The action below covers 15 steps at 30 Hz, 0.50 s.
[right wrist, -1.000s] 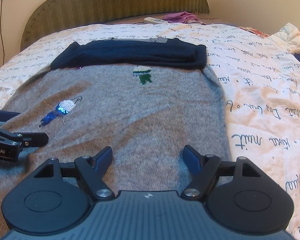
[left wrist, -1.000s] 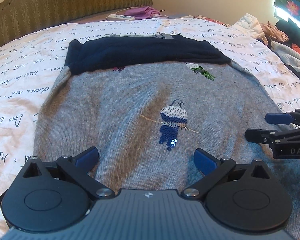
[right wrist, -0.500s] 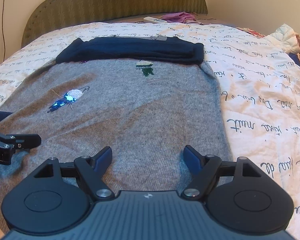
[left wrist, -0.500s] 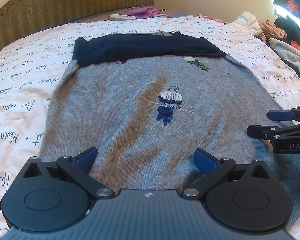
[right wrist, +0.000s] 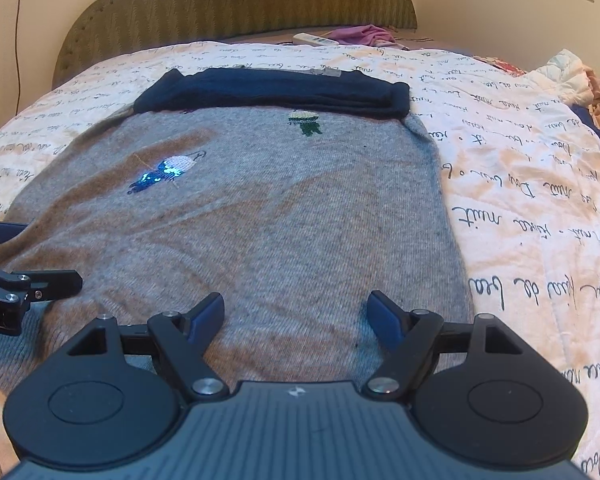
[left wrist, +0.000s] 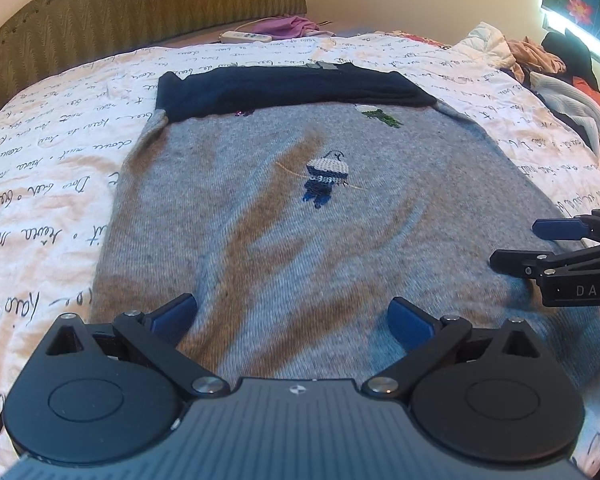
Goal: Fold small clothes
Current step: 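Move both open grippers toward the grey ribbed hem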
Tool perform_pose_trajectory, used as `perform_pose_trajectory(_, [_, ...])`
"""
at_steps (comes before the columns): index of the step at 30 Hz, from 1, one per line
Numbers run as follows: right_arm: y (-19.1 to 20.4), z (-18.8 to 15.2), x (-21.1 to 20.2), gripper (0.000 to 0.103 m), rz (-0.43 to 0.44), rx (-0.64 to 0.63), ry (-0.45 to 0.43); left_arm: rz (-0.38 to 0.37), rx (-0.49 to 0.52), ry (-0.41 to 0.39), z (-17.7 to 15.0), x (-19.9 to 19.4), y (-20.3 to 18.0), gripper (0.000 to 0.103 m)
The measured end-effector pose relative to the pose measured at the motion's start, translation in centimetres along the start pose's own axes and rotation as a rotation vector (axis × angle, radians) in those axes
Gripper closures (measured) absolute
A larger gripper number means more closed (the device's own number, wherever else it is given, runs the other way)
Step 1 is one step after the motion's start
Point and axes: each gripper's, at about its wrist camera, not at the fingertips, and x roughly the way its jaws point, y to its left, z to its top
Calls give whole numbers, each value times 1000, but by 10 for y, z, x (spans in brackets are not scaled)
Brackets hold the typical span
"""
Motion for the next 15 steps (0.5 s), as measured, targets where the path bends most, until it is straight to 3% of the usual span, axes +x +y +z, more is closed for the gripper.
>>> perform_pose_trajectory(15, [9,-31,-33,22,3,-17,-13,8,-10,-31,-33,-34,0,0])
